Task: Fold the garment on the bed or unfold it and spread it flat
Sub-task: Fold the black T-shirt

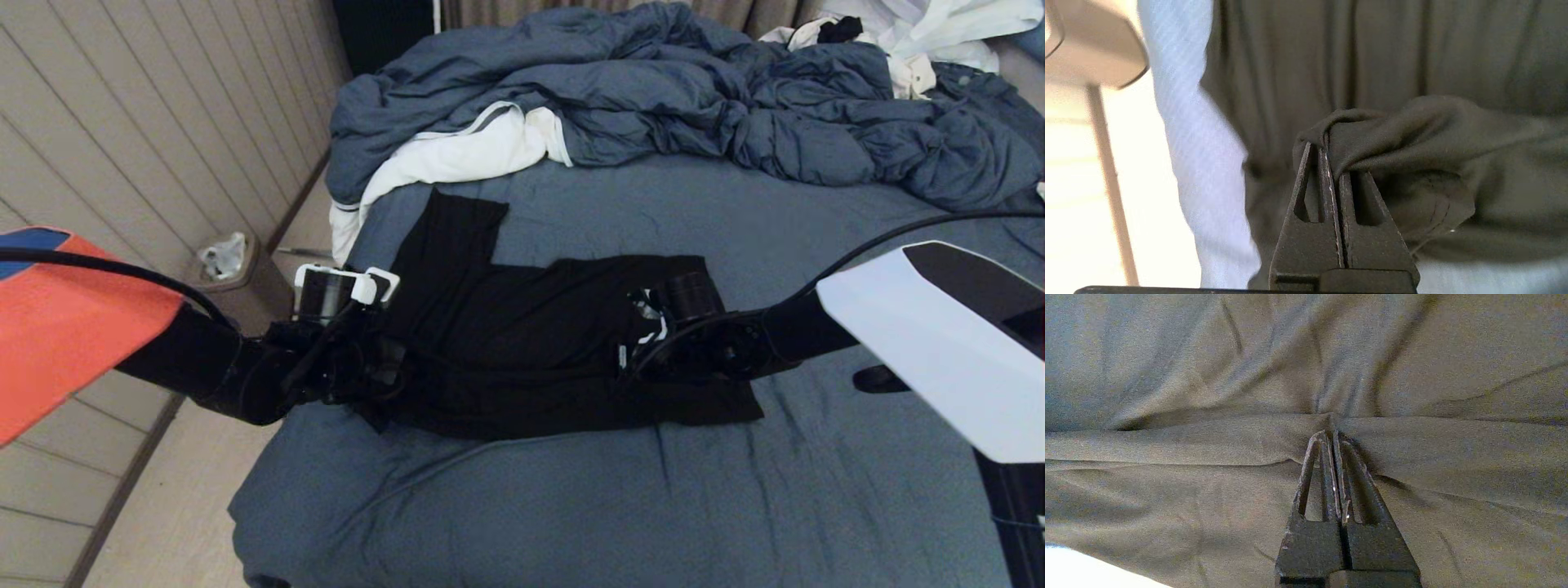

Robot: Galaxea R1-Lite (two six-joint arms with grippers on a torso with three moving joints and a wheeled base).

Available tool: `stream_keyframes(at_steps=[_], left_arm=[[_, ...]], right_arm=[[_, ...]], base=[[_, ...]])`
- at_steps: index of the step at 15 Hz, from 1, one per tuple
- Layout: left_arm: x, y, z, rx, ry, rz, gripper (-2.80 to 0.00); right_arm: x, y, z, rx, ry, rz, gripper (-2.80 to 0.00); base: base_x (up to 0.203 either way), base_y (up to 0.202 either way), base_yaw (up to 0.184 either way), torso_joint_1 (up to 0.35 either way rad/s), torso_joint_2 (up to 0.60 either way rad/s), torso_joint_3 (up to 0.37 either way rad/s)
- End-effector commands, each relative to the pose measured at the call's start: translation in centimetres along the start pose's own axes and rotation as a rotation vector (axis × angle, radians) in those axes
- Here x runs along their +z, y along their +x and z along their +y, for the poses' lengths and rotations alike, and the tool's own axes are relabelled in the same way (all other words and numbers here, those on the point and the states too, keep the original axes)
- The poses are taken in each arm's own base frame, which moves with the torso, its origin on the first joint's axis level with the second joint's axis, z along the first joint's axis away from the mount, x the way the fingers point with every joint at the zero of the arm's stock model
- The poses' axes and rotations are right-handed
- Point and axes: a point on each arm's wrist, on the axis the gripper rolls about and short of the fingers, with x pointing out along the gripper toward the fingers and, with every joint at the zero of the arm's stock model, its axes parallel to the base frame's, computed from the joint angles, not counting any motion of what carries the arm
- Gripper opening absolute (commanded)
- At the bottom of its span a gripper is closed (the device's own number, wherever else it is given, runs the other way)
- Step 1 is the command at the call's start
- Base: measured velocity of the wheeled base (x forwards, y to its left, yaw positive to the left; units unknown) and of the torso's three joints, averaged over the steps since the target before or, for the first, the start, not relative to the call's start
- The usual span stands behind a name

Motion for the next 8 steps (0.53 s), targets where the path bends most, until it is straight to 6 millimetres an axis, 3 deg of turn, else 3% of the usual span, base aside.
stream_keyframes(at_steps=[1,4,8], left_arm=[[-0.5,2.4,-0.4,-0.005,0.026,0.005,-2.80],[-0.2,3.7,-0.7,-0.006,0.051,-0.016,-2.80],[0.2,3.1,-0.3,-0.039,0.047,-0.034,-2.80]], right_arm=[[-0.1,0.2,0.0,0.001,0.002,0.004,-2.80],[-0.2,0.3,-0.1,0.000,0.002,0.007,-2.80],[-0.4,0.5,0.0,0.001,0.001,0.012,-2.80]], base=[[0.000,0.000,0.000,0.000,0.00,0.000],[0.000,0.000,0.000,0.000,0.00,0.000],[0.000,0.000,0.000,0.000,0.00,0.000]])
